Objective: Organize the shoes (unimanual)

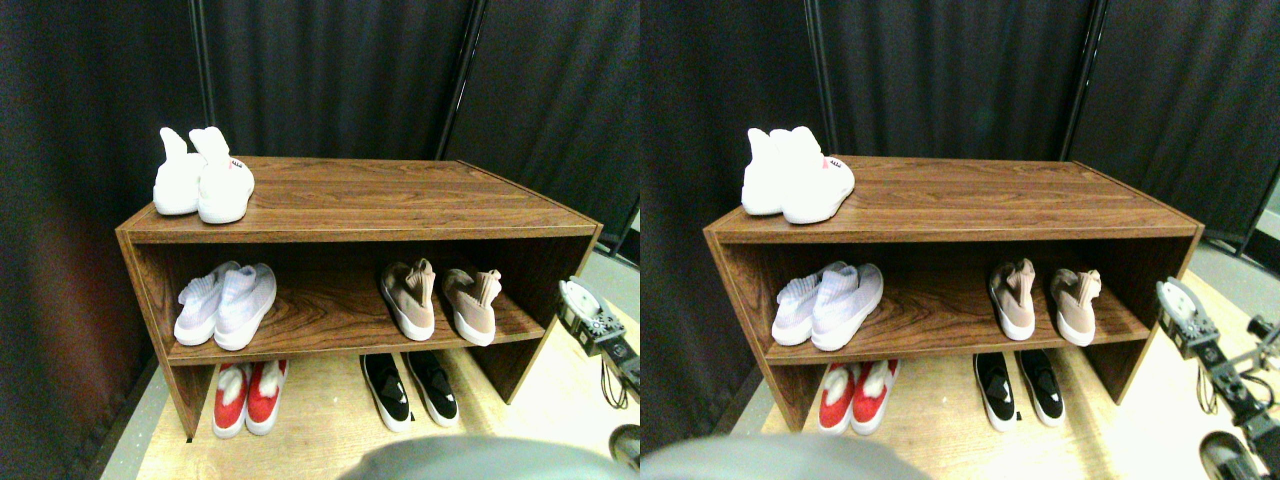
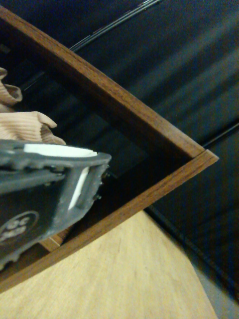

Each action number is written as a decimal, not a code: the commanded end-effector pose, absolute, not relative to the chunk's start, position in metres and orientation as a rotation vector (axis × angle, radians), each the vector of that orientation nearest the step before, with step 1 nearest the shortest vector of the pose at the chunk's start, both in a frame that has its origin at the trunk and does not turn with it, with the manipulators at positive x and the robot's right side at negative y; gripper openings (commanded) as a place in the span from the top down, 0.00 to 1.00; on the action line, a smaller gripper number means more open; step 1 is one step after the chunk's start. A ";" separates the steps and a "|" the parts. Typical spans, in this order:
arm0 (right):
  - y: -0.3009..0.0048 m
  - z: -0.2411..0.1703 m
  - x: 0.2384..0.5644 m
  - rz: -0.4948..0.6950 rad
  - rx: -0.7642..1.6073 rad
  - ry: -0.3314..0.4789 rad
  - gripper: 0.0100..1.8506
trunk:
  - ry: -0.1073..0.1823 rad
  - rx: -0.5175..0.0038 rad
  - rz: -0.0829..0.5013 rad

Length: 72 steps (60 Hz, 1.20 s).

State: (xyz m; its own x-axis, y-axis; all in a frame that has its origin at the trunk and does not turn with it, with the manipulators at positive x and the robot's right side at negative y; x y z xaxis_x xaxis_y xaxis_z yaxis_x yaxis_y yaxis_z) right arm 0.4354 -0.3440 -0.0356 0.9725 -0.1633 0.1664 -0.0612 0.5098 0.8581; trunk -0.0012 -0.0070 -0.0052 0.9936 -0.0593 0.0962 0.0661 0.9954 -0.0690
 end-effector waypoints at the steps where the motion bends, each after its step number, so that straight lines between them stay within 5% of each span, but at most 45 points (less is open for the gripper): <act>1: -0.342 -0.040 0.466 -0.107 1.062 -0.252 0.97 | -0.096 -0.109 -0.065; 37: -0.329 -0.075 0.522 -0.226 1.112 -0.165 0.97 | -0.098 -0.141 -0.024; 72: -0.287 -0.090 0.507 -0.275 1.183 -0.111 0.97 | -0.080 -0.198 0.032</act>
